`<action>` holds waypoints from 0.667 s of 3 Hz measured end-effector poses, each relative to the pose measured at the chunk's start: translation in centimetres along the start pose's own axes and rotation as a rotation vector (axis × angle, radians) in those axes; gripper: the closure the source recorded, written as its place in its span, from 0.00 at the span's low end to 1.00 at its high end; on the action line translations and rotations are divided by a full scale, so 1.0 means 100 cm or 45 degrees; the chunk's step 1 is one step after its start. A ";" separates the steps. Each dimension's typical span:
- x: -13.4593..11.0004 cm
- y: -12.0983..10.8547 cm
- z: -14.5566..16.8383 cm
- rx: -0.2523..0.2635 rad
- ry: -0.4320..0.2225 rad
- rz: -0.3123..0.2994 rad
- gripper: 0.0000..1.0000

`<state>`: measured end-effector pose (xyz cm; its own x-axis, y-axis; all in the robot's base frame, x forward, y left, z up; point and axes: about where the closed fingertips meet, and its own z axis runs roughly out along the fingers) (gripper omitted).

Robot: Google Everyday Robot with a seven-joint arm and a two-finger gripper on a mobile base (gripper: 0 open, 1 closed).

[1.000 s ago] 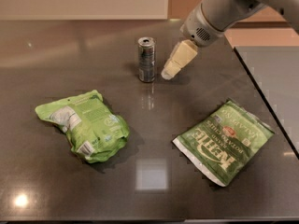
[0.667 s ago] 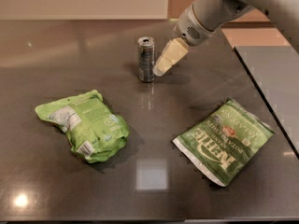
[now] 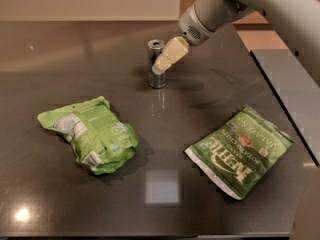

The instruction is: Knock redbull can over

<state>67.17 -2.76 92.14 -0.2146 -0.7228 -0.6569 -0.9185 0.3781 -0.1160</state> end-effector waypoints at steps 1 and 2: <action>-0.009 -0.005 0.011 -0.022 -0.022 0.014 0.00; -0.017 -0.005 0.020 -0.038 -0.036 0.024 0.17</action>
Offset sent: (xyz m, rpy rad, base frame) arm 0.0205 0.0291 -0.0005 0.0580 0.0257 0.0058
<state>68.65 -0.62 91.84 -0.2226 -0.6990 -0.6796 -0.9241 0.3734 -0.0814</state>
